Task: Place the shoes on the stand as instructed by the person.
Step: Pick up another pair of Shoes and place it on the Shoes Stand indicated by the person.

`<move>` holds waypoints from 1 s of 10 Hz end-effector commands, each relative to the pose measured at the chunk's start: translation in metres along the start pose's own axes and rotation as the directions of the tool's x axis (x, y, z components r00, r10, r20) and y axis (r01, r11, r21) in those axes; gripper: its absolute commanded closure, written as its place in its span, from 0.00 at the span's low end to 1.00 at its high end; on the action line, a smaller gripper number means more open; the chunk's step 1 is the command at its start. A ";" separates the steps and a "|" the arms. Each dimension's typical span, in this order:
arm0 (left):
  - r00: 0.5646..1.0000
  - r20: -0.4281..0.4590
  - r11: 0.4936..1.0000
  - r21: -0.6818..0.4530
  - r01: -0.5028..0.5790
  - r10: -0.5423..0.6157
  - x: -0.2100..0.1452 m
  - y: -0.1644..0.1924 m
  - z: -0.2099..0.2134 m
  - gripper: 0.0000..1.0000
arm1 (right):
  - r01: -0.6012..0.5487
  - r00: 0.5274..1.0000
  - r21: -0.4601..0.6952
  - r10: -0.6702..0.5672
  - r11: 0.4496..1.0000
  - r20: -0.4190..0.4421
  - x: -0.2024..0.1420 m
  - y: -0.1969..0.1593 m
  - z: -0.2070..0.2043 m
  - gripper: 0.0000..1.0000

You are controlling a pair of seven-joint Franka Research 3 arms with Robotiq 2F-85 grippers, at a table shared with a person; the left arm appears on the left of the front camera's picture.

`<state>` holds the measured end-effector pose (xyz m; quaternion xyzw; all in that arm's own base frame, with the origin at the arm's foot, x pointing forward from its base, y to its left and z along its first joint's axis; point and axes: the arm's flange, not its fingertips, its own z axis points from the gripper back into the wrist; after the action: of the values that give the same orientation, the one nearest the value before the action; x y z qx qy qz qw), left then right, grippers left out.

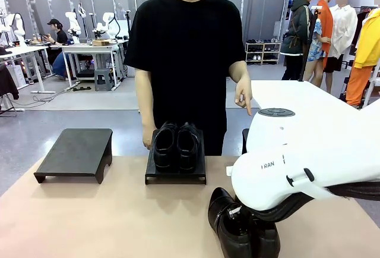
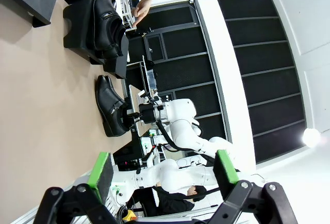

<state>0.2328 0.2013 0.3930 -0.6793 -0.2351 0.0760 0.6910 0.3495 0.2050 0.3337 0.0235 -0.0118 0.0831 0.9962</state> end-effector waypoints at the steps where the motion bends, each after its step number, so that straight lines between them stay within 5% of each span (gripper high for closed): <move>1: 1.000 -0.001 1.000 -0.016 0.009 -0.009 -0.001 -0.001 0.001 0.00 | 0.034 0.999 -0.034 -0.033 0.999 0.032 -0.033 -0.011 -0.015 1.00; 5: 1.000 -0.001 1.000 -0.016 0.009 -0.009 -0.001 -0.001 0.001 0.00 | 0.040 0.998 -0.032 -0.039 0.999 0.039 -0.032 -0.009 -0.015 1.00; 10: 1.000 -0.001 1.000 -0.016 0.009 -0.009 -0.001 -0.001 0.001 0.00 | -0.030 0.994 -0.032 0.033 0.999 0.102 -0.028 -0.025 0.085 0.99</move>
<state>0.2329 0.2011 0.3929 -0.6795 -0.2348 0.0759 0.6910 0.3385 0.1860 0.3958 0.0183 -0.0446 0.0785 0.9957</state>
